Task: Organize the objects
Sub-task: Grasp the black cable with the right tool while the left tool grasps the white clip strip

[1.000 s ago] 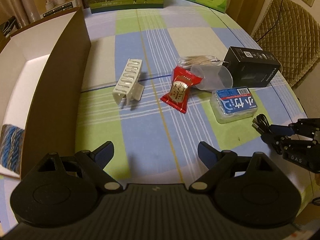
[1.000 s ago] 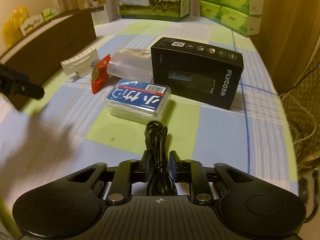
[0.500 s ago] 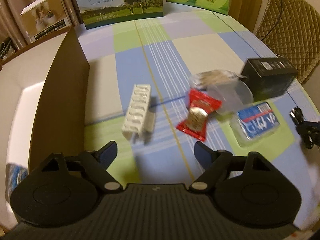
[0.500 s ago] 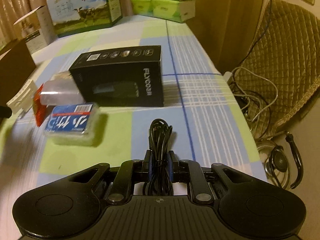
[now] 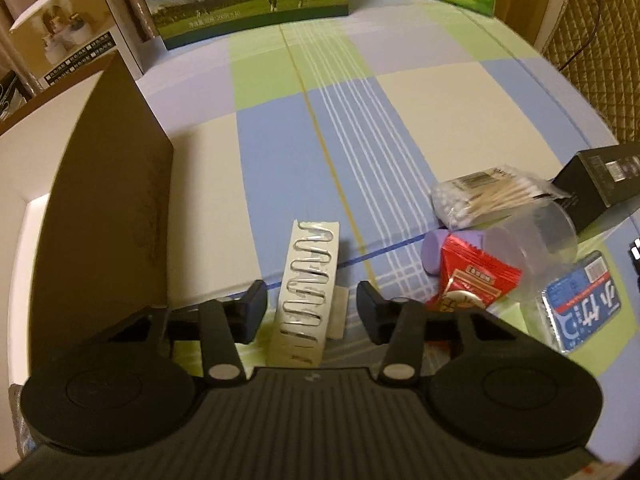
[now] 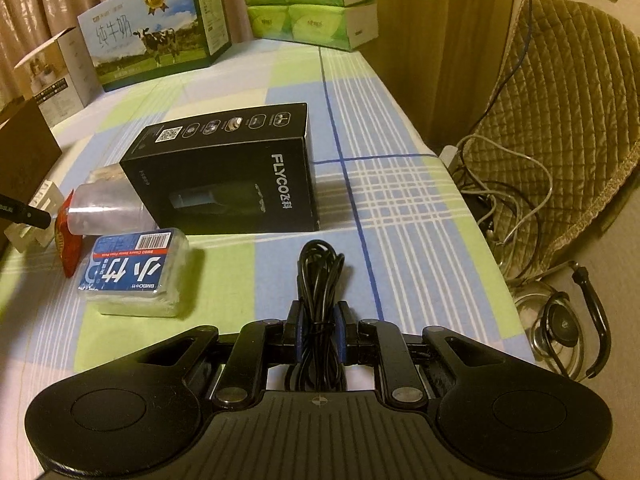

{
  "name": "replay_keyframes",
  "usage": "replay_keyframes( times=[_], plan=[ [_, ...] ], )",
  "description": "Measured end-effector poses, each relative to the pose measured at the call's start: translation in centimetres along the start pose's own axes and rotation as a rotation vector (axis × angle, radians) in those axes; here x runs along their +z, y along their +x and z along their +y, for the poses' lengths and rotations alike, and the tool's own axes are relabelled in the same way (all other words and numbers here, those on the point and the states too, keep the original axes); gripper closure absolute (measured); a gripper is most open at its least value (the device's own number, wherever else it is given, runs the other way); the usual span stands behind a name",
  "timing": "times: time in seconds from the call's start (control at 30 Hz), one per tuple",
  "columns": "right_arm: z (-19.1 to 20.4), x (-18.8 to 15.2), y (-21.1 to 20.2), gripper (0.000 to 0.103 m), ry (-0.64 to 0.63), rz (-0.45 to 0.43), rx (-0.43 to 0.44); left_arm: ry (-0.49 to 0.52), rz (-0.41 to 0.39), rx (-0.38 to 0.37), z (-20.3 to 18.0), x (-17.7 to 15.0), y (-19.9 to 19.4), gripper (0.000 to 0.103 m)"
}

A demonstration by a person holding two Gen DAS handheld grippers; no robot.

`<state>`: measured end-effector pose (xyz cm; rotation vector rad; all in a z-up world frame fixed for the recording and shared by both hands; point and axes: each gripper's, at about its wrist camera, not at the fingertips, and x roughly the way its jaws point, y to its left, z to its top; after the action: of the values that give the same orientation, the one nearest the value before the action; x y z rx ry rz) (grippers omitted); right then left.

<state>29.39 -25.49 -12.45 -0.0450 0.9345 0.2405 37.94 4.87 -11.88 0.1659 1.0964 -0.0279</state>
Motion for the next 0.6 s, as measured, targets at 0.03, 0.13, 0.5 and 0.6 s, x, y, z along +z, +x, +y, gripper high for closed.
replay_keyframes(
  times=[0.03,0.13,0.5,0.6],
  plan=[
    [0.1,0.0,0.0,0.091,-0.007,-0.001,-0.001,0.008,0.002,0.009,-0.2,-0.1,0.1,0.069],
    [0.3,-0.2,-0.1,0.091,-0.026,-0.005,-0.009,0.015,0.003,0.007,-0.5,-0.3,0.1,0.080],
    [0.2,-0.3,-1.8,0.091,0.002,-0.002,0.036,-0.034,-0.017,-0.051,-1.3,-3.0,-3.3,0.080],
    [0.5,-0.1,-3.0,0.091,0.015,-0.014,0.064,-0.050,-0.040,-0.070,-1.3,-3.9,-5.0,0.080]
  ],
)
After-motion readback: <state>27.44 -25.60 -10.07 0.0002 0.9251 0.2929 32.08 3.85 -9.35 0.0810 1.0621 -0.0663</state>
